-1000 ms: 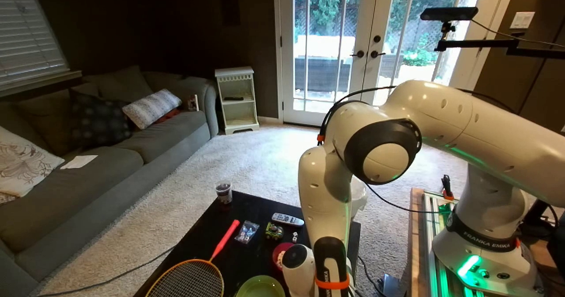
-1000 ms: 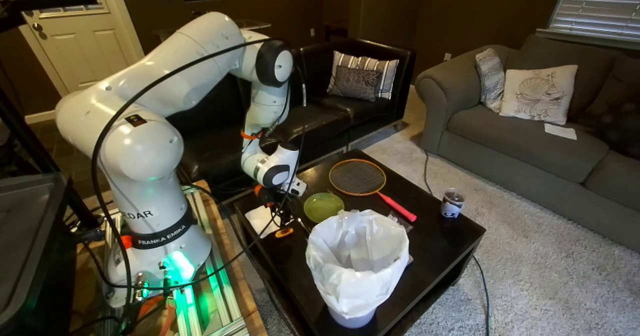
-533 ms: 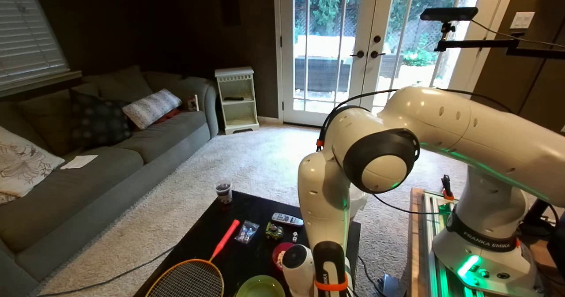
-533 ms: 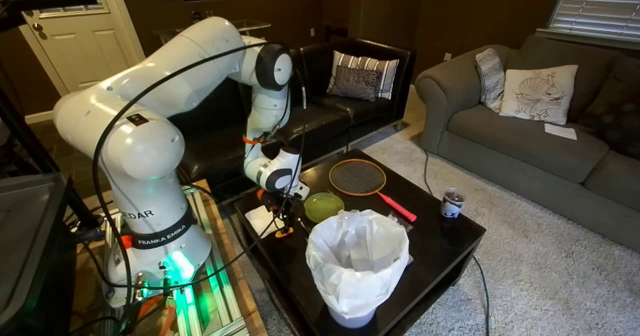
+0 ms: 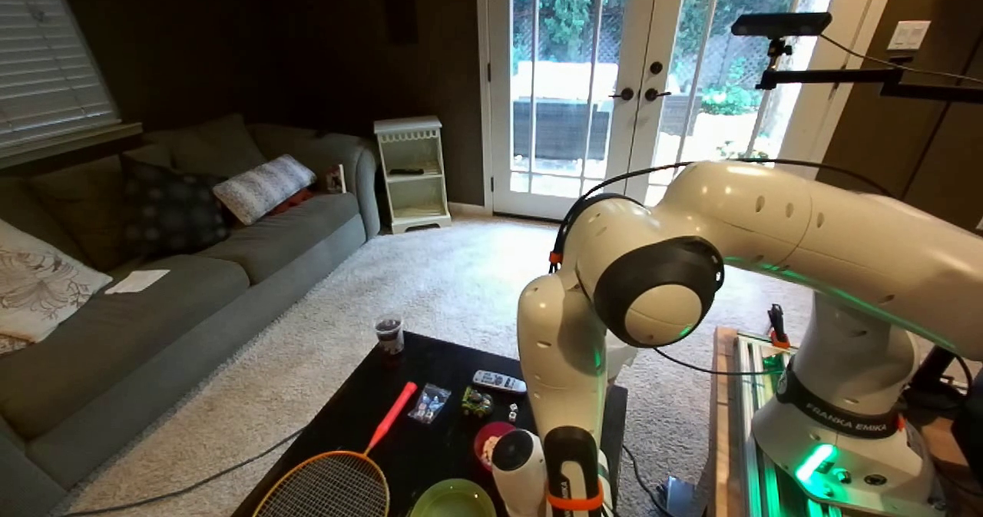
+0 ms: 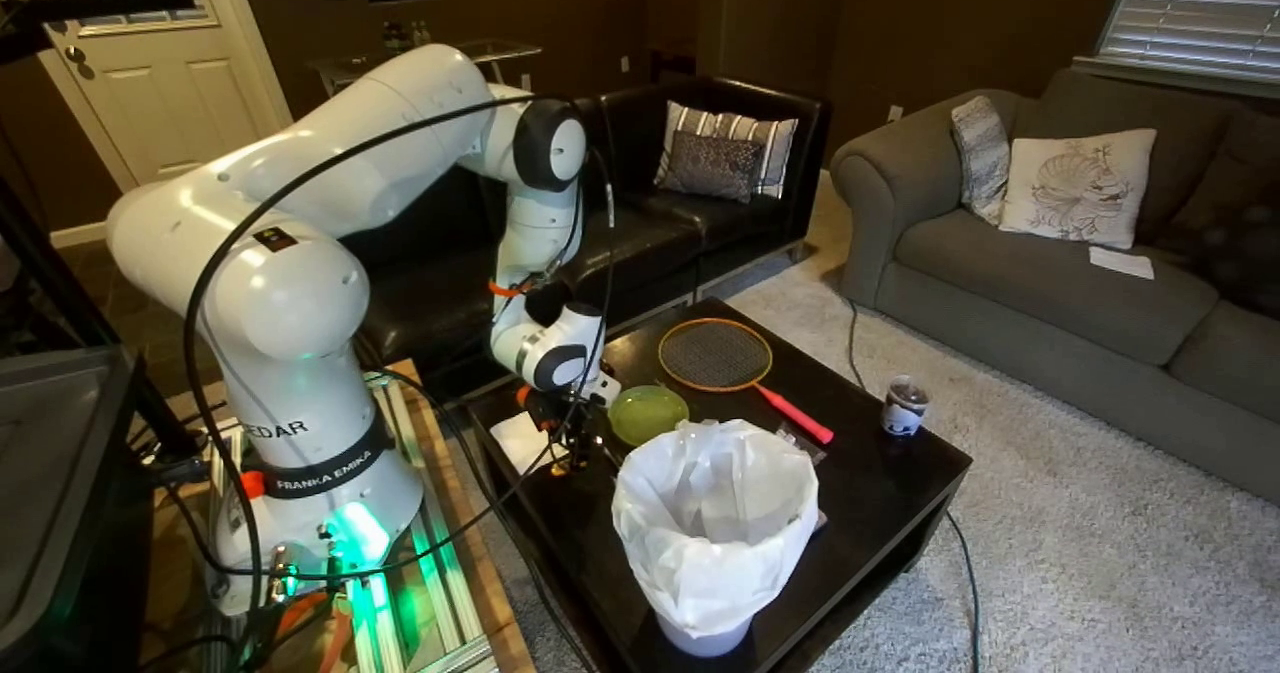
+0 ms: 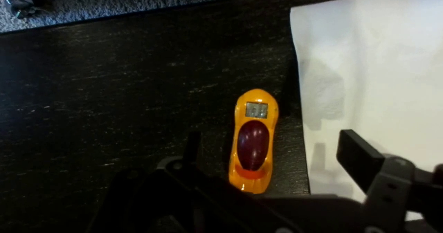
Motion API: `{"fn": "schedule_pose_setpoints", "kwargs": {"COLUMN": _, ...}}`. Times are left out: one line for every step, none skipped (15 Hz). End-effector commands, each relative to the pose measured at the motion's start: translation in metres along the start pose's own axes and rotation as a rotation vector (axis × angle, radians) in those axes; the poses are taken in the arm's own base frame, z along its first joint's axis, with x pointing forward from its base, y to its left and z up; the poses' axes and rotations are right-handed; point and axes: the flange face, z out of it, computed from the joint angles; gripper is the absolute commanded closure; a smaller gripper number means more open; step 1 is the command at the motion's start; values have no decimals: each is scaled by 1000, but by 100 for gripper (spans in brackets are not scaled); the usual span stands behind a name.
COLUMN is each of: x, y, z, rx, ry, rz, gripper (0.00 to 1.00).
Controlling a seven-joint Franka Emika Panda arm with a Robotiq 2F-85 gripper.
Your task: Turn the orange object to the left
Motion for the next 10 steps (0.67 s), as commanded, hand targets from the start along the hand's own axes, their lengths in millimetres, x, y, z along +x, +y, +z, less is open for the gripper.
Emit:
{"fn": "schedule_pose_setpoints", "kwargs": {"x": 3, "y": -2, "z": 10, "rx": 0, "ry": 2, "rz": 19, "gripper": 0}}
{"fn": "schedule_pose_setpoints", "kwargs": {"x": 3, "y": -2, "z": 10, "rx": 2, "ry": 3, "rz": 24, "gripper": 0}}
{"fn": "schedule_pose_setpoints", "kwargs": {"x": 3, "y": -1, "z": 11, "rx": 3, "ry": 4, "rz": 25, "gripper": 0}}
{"fn": "schedule_pose_setpoints", "kwargs": {"x": 3, "y": 0, "z": 11, "rx": 3, "ry": 5, "rz": 28, "gripper": 0}}
{"fn": "schedule_pose_setpoints", "kwargs": {"x": 4, "y": 0, "z": 11, "rx": 3, "ry": 6, "rz": 28, "gripper": 0}}
{"fn": "schedule_pose_setpoints", "kwargs": {"x": 4, "y": 1, "z": 12, "rx": 2, "ry": 6, "rz": 29, "gripper": 0}}
{"fn": "schedule_pose_setpoints", "kwargs": {"x": 5, "y": 1, "z": 12, "rx": 2, "ry": 7, "rz": 29, "gripper": 0}}
{"fn": "schedule_pose_setpoints", "kwargs": {"x": 5, "y": 2, "z": 12, "rx": 1, "ry": 7, "rz": 29, "gripper": 4}}
{"fn": "schedule_pose_setpoints", "kwargs": {"x": 6, "y": 2, "z": 12, "rx": -1, "ry": 7, "rz": 29, "gripper": 21}}
{"fn": "schedule_pose_setpoints", "kwargs": {"x": 6, "y": 2, "z": 12, "rx": -2, "ry": 8, "rz": 29, "gripper": 29}}
